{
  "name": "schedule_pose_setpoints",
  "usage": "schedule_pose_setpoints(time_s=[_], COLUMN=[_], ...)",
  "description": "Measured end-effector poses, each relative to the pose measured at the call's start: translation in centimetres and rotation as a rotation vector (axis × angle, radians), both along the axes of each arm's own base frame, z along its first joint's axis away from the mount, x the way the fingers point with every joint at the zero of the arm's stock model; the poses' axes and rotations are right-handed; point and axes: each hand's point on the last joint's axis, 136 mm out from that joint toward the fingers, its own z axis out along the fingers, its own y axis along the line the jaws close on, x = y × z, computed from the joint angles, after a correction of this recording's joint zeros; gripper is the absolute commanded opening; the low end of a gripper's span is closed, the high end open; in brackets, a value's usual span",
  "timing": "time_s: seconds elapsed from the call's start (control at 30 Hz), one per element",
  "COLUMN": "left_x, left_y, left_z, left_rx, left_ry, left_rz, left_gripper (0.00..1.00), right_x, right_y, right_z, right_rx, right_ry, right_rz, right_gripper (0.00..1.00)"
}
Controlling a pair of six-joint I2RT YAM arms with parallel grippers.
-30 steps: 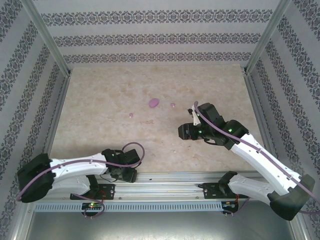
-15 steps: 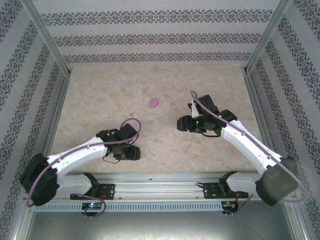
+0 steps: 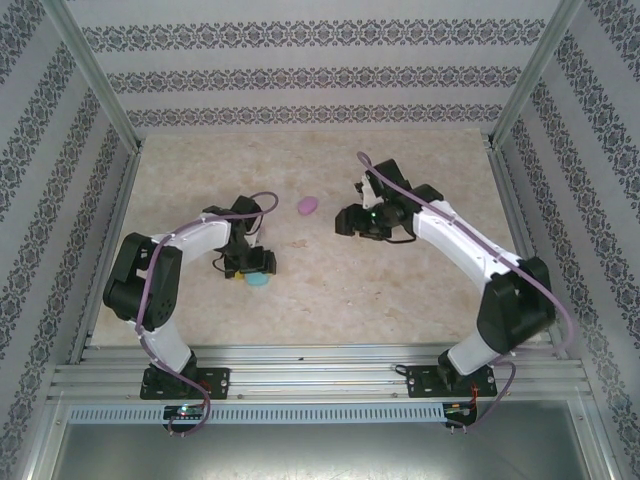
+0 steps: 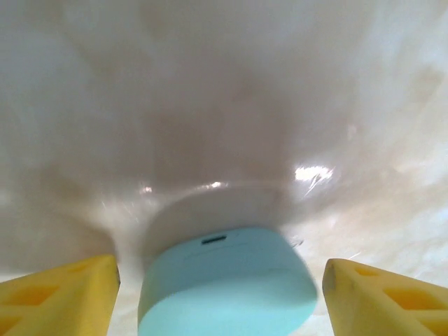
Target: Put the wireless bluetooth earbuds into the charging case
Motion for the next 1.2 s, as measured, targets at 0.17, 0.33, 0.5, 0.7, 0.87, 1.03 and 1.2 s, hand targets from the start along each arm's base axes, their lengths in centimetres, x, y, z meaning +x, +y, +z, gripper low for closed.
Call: schedule_pose_setpoints(time_s=[0.17,0.33,0.5,0.7,0.87,1.03,1.2], left_x=[3.4,8.0,13.8,19.1,20.0,19.6,19.6], left_y=[-0.5,-2.7,-6.0,-8.9,-9.7,-10.5,-11.4], left_z=[3.0,7.2,9.3,6.5,3.5,1.9,0.6], left_rx=[-0.016,-0.089,-0.133,-0.122,-0.131,-0.129,-0.129], left_ry=[-0.117,-0.308,-0.464,-0.496,-0.465,-0.443,-0.429], left_rz=[-0.072,-0.195,-0.347,-0.470,-0.522,-0.563,-0.589], left_gripper=[0.78,0.79,0.80,0.81,0.81,0.81,0.77], right_x=[2.0,3.9,5.4,5.9,5.7,6.1,6.3], right_y=[0.9,0.0,-1.8,-3.7,-4.5,-4.4,-4.0], right_z=[-0.1,-0.4,-0.3,-1.0,-1.9,-1.8,-2.1], right_rx=[0.009,0.045,0.061,0.073,0.072,0.088,0.096], right_ry=[-0.001,0.011,0.014,0.026,0.050,0.044,0.063], right_rz=[-0.008,-0.075,-0.148,-0.220,-0.251,-0.257,-0.249], right_gripper=[0.60,0.60,0.60,0.60,0.60,0.60,0.60])
